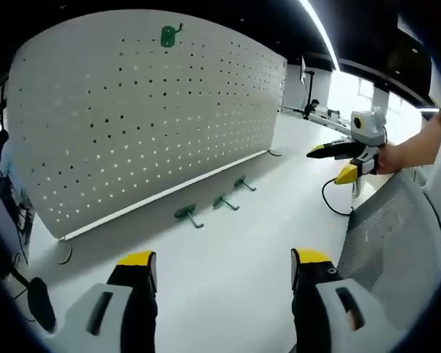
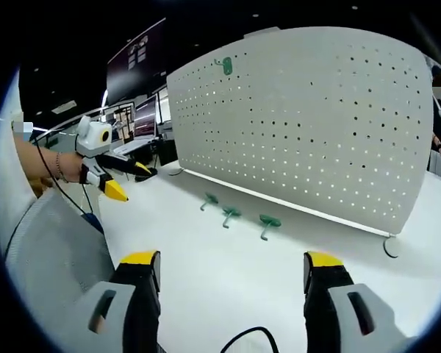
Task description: Insert the hook assembly into the mounting plate slot until the hook locks in place.
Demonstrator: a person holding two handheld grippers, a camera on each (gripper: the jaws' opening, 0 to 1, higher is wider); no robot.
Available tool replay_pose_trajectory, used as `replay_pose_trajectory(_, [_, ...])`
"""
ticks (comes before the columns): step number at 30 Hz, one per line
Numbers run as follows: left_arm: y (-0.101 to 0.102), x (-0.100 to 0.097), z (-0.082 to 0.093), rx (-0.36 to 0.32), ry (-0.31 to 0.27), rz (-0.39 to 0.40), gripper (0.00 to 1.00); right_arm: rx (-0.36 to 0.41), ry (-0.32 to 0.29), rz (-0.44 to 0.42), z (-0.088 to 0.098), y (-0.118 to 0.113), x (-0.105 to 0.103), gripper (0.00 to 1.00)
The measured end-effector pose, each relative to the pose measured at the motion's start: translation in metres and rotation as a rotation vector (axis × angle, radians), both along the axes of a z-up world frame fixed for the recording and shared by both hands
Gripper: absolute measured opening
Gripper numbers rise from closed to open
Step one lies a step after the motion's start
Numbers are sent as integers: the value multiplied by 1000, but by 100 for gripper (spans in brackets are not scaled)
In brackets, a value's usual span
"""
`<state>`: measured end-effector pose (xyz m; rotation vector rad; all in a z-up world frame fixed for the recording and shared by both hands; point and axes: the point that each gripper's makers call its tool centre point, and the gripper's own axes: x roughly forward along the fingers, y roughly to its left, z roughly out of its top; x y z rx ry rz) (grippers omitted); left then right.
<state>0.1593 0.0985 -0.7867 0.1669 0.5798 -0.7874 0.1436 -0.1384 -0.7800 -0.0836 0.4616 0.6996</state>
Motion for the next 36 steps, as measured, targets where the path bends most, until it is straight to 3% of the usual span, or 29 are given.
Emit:
replay_pose_trajectory(10, [-2,11,-3,41,7,-55,76,-22,1,20,-3,2,-2,76])
replay_pose_trajectory(17, [-3,19,-8,98,2,-112,77,-18,8,17,-5,2,-2,76])
replay_pose_trajectory(36, [-1,51,-5,164,3,-234,77,18,40,28,-6,6,-6,77])
